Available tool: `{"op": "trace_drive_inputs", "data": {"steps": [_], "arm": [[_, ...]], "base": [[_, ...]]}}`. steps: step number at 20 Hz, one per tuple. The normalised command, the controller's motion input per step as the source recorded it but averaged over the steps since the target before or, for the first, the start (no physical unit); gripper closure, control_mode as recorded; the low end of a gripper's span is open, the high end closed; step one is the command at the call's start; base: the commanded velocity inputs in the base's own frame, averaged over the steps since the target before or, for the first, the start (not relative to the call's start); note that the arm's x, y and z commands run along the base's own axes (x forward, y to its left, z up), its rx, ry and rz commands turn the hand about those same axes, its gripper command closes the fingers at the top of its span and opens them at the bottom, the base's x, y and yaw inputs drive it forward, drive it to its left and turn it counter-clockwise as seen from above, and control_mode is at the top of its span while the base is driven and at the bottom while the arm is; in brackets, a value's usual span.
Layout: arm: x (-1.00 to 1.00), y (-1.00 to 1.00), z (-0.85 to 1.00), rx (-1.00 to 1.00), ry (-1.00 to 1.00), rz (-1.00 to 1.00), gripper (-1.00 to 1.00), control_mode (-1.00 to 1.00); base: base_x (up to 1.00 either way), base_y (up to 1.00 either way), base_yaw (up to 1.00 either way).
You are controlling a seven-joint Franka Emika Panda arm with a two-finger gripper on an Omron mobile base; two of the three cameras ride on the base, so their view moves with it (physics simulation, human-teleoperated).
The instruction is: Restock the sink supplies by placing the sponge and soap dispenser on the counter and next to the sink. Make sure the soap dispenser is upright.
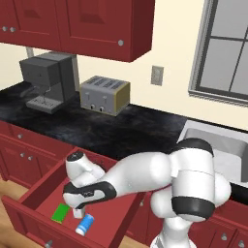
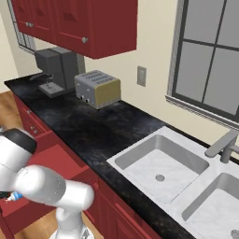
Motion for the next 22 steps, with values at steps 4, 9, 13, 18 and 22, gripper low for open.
{"op": "trace_drive_inputs", "data": {"steps": [4,9,13,18,22], "arm": [[0.20,0.07,-0.62,0.00,0.00,0.73,-1.00,-1.00],[0.59,0.05,-0.45,0.02,0.01,0.68,-1.00,-1.00],[0.61,0.19,-0.34,0.01,0.03,0.62,-1.00,-1.00],[0.08,0.37,-0.24,0.00,0.00,0.45,-1.00,-1.00],[-0.03,0.61,0.16,-0.07,0.02,0.14,-1.00,-1.00]], "base": [[0.00,0.00,0.00],[0.00,0.00,0.00],[0.00,0.00,0.00],[0.00,0.00,0.00],[0.00,0.00,0.00]]}}
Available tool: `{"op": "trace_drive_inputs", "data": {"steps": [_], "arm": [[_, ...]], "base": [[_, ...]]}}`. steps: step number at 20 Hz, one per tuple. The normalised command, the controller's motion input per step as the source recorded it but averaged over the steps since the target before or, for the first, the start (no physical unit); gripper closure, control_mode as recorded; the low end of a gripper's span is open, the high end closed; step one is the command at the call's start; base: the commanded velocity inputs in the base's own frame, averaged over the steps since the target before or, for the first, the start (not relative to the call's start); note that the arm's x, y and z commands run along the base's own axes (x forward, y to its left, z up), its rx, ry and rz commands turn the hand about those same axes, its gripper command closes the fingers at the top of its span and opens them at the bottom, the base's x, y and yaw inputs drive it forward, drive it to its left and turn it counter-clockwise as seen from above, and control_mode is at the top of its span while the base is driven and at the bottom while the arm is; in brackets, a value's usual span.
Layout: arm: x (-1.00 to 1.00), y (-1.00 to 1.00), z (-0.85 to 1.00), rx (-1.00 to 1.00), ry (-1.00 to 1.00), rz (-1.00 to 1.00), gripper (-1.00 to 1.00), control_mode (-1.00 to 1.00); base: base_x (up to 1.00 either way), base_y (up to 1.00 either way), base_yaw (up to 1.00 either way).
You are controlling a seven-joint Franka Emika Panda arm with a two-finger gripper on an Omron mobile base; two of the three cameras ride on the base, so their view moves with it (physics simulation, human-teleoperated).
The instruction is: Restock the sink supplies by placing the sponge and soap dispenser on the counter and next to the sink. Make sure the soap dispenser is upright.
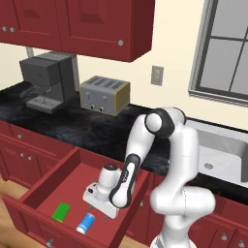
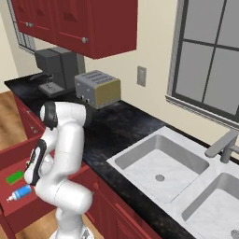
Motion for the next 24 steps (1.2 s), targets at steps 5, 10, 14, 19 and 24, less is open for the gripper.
{"op": "trace_drive_inputs", "data": {"steps": [5,10,14,19,24], "arm": [[0.00,0.63,0.34,-0.19,0.15,0.00,-1.00,-1.00],[0.07,0.38,0.09,-0.19,0.14,0.00,-1.00,-1.00],[0.26,0.15,0.00,-0.13,0.04,0.03,-1.00,-1.00],[0.11,0.10,-0.04,-0.06,-0.03,0.11,-1.00,-1.00],[-0.14,-0.02,-0.02,0.00,-0.13,0.19,-1.00,-1.00]], "base": [[0.00,0.00,0.00],[0.00,0.00,0.00],[0.00,0.00,0.00],[0.00,0.00,0.00],[0.00,0.00,0.00]]}}
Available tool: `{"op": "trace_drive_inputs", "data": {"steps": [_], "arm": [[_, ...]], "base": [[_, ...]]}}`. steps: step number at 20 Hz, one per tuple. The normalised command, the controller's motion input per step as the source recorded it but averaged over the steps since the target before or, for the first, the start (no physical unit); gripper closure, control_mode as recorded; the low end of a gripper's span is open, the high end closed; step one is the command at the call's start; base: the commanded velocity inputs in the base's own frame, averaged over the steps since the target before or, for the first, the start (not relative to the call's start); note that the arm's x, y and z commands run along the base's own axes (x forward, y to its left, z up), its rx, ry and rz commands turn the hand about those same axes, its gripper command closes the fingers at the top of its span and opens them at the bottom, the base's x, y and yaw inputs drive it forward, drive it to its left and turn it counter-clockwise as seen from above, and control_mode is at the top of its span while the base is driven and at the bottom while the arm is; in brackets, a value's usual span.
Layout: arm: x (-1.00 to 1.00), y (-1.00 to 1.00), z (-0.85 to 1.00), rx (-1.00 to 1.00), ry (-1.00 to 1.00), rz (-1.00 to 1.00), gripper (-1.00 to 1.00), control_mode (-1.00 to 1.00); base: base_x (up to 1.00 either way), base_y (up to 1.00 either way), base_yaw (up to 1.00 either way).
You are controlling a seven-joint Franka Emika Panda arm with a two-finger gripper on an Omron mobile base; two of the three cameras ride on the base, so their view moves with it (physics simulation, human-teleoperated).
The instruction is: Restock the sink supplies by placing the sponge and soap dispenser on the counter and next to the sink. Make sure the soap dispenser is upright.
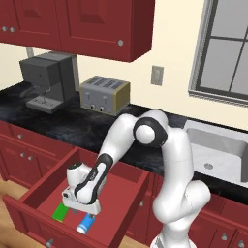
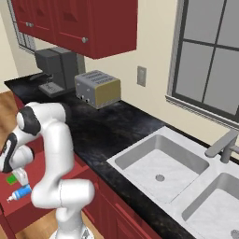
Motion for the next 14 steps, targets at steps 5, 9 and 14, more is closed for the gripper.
{"op": "trace_drive_inputs", "data": {"steps": [5,9,14], "arm": [[-0.11,-0.13,0.00,0.00,-0.12,0.16,-1.00,-1.00],[-0.14,-0.06,0.00,0.00,-0.03,0.03,-1.00,-1.00],[-0.03,0.00,-0.01,0.00,0.03,0.00,-1.00,-1.00]], "base": [[0.00,0.00,0.00],[0.00,0.00,0.00],[0.00,0.00,0.00]]}}
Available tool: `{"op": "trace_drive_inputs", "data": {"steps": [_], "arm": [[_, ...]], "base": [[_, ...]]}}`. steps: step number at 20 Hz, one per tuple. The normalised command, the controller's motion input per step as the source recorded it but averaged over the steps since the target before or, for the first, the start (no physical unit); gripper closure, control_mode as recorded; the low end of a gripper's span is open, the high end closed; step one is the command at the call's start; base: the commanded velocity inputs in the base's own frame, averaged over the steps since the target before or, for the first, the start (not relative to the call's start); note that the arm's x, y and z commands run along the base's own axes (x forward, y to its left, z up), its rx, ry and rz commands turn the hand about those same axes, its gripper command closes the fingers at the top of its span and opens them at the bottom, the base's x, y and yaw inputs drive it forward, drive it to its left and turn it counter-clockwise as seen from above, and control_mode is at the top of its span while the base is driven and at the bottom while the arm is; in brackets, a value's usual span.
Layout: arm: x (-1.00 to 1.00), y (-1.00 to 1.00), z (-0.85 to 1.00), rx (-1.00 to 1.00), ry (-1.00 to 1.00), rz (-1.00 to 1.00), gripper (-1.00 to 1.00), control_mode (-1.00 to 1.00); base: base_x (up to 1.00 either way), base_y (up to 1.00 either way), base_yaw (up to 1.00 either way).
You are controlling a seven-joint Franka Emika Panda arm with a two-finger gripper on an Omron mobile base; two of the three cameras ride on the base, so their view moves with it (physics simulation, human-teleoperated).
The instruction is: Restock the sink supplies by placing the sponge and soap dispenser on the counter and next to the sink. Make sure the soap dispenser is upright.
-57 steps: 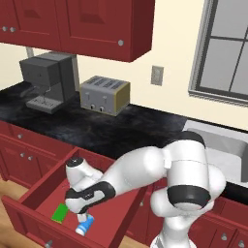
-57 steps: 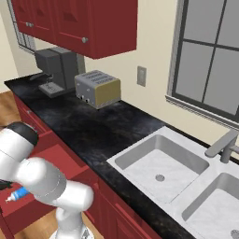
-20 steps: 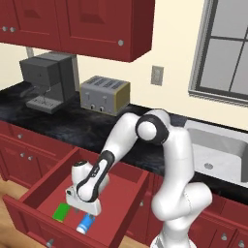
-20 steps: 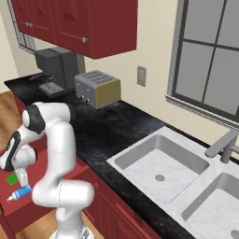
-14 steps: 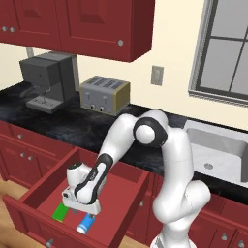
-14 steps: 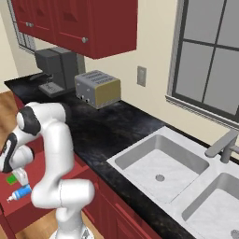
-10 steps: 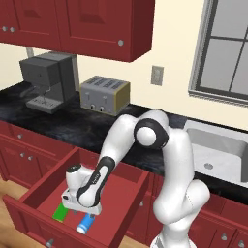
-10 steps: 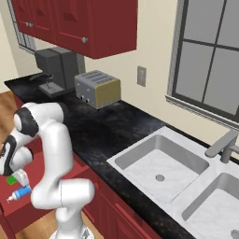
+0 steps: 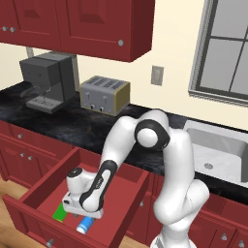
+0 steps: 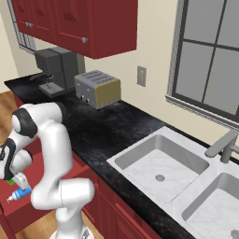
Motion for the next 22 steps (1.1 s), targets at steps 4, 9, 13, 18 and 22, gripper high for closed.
{"op": "trace_drive_inputs", "data": {"steps": [4,9,13,18,22], "arm": [[0.00,0.00,-0.14,-0.01,0.03,0.00,-1.00,-1.00],[0.01,0.04,-0.24,-0.04,0.01,0.00,-1.00,-1.00],[0.01,0.18,-0.14,-0.05,0.00,0.00,-1.00,-1.00],[0.00,0.10,-0.14,-0.04,0.00,0.00,-1.00,-1.00],[0.00,0.00,-0.34,-0.02,0.00,0.00,-1.00,-1.00]], "base": [[0.00,0.00,0.00],[0.00,0.00,0.00],[0.00,0.00,0.00],[0.00,0.00,0.00],[0.00,0.00,0.00]]}}
